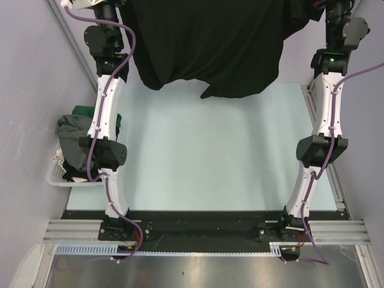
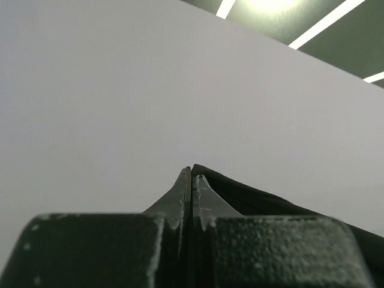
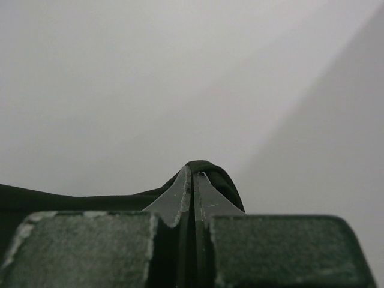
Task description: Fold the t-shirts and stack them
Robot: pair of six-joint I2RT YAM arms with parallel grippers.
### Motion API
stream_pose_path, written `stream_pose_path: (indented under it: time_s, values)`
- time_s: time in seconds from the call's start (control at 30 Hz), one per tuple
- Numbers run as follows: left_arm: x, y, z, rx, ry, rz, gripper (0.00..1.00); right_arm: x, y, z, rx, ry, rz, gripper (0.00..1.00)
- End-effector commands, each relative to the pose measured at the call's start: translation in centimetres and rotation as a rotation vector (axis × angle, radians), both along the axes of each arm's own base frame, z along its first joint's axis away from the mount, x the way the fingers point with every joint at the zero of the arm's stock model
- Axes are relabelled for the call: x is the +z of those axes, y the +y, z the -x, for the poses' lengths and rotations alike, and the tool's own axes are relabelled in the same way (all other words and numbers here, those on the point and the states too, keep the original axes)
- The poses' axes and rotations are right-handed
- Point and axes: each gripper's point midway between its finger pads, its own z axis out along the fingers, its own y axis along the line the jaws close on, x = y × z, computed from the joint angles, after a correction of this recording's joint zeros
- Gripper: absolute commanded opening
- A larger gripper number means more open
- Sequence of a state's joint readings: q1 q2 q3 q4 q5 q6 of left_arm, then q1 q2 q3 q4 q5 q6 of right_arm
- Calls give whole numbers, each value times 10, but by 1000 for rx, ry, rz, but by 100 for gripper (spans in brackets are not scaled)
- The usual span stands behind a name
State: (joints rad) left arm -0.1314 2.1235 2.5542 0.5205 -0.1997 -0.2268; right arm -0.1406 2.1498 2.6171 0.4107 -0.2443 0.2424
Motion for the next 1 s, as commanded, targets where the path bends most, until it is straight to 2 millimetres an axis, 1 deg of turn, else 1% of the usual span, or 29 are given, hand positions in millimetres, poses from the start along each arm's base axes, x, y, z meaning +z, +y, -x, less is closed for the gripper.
stream_pose_path:
  time_s: [0.0, 0.07, 0.1, 0.13, 0.17, 0.2, 0.23, 0.3, 0.33, 0.37, 0.4, 0.43, 0.47, 0.5, 0.53, 0.57, 0.6, 0.63, 0.67, 0.73, 0.77, 0.8, 0.83, 0.87, 0.9, 0.93, 0.97]
  values:
    - [25, 42, 30, 70, -143, 136, 0, 32, -54, 27, -158, -164, -97, 0]
    - [6, 43, 6, 29, -68, 168, 0, 14, -60, 9, -148, -120, -128, 0]
    - [-12, 39, -13, 21, -21, 161, 0, -7, -64, -12, -146, -73, -145, 0]
    - [-25, 37, -26, 13, 21, 155, 0, -20, -64, -24, -139, -39, -155, 0]
    - [-35, 30, -36, -18, 45, 151, 0, -34, -64, -36, -129, 1, -171, 0]
    - [-47, 25, -47, -26, 76, 143, 0, -57, -63, -56, -121, 55, -179, 0]
    - [-67, 20, -64, -30, 124, 137, 0, -70, -56, -66, -107, 89, -181, 0]
    - [-89, 9, -80, -44, 181, 109, 0, -98, -49, -86, -94, 179, -179, 0]
    - [-106, 4, -92, -46, 237, 93, 0, -113, -40, -96, -82, 225, -173, 0]
    - [-120, -1, -100, -47, 283, 77, 0, -131, -37, -106, -86, 302, -168, 0]
    - [-130, -5, -104, -54, 320, 58, 0, -145, -33, -111, -86, 353, -163, 0]
    - [-134, -7, -102, -43, 364, 36, 0, -151, -26, -111, -81, 395, -153, 0]
    - [-154, -12, -107, -41, 426, 15, 0, -169, -22, -114, -87, 481, -147, 0]
    - [-160, -14, -105, -29, 458, 1, 0, -174, -20, -112, -102, 520, -131, 0]
    - [-170, -18, -103, -7, 501, -36, 0, -190, -19, -107, -112, 593, -124, 0]
    - [-174, -19, -96, 10, 533, -49, 0, -191, -14, -102, -117, 612, -114, 0]
    - [-180, -18, -95, 30, 558, -54, 0, -194, -18, -99, -150, 624, -96, 0]
    - [-185, -21, -95, 47, 584, -84, 0, -205, -18, -96, -166, 665, -85, 0]
    - [-190, -21, -98, 58, 592, -92, 0, -209, -18, -98, -177, 671, -78, 0]
    - [-195, -24, -109, 69, 598, -100, 0, -210, -20, -103, -192, 660, -70, 0]
    - [-186, -26, -120, 66, 559, -93, 0, -201, -23, -108, -193, 626, -77, 0]
    - [-180, -30, -123, 60, 532, -90, 0, -200, -23, -113, -190, 615, -84, 0]
    - [-169, -30, -124, 52, 487, -76, 0, -183, -22, -113, -178, 555, -99, 0]
    - [-151, -30, -119, 46, 425, -60, 0, -167, -18, -115, -153, 498, -93, 0]
    - [-137, -28, -113, 44, 357, -44, 0, -151, -13, -111, -136, 450, -88, 0]
    - [-140, -30, -113, 39, 351, -47, 0, -132, -7, -105, -126, 384, -70, 0]
    - [-130, -29, -105, 40, 320, -43, 0, -122, -2, -100, -117, 346, -51, 0]
